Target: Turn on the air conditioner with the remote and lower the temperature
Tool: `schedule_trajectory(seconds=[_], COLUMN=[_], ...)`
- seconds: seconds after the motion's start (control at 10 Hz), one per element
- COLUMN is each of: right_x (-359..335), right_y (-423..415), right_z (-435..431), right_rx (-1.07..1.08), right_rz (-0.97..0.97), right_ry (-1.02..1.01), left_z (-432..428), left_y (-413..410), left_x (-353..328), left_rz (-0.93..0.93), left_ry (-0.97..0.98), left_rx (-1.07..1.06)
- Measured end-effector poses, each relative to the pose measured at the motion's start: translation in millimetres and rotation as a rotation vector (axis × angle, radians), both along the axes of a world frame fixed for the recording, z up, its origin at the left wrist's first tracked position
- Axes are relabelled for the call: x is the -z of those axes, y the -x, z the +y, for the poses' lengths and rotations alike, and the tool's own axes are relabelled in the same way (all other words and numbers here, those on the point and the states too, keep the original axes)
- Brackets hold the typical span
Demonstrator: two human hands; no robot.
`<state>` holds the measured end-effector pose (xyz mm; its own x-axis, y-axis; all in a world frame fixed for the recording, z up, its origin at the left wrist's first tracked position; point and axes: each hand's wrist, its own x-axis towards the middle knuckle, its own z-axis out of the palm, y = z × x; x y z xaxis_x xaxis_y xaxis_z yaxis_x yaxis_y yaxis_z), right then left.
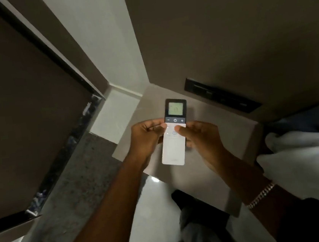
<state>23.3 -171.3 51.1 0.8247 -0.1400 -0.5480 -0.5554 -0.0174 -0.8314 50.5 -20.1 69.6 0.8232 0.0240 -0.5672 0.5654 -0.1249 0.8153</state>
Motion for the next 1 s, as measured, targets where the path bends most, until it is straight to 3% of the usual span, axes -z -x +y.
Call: schedule_trajectory(seconds=[0.2, 0.4, 0.6, 0.7, 0.8, 1.0], right_x=[123.7, 191.2, 205.1, 206.2, 205.8, 177.5], right_y=[15.7, 19.9, 19.5, 18.7, 16.2, 12.8], right_z=[-22.9, -22.7, -17.8, -15.1, -11.3, -5.1], right_rx=[0.168, 0.161, 0.17, 0.144, 0.079, 0.053], right_rz=[0.212, 0.272, 0.311, 0.286, 0.254, 0.298], right_ry=[0.06, 0.267, 0.356, 0.451, 0.627, 0.68], left_z=[-41.0, -65.5, -71.1, -71.5, -68.6, -39.9], left_y=[0.8, 1.2, -2.6, -2.9, 3.0, 19.8], left_x=[133.1, 192.6, 197.8, 194.7, 187.5, 161.7], left_rz=[0.1, 0.051, -0.093, -0.089, -0.069, -0.086], left_ry=[-0.092, -0.341, -0.595, -0.629, -0.575, -0.403], left_rx=[0.063, 0.096, 0.3, 0.35, 0.366, 0.228])
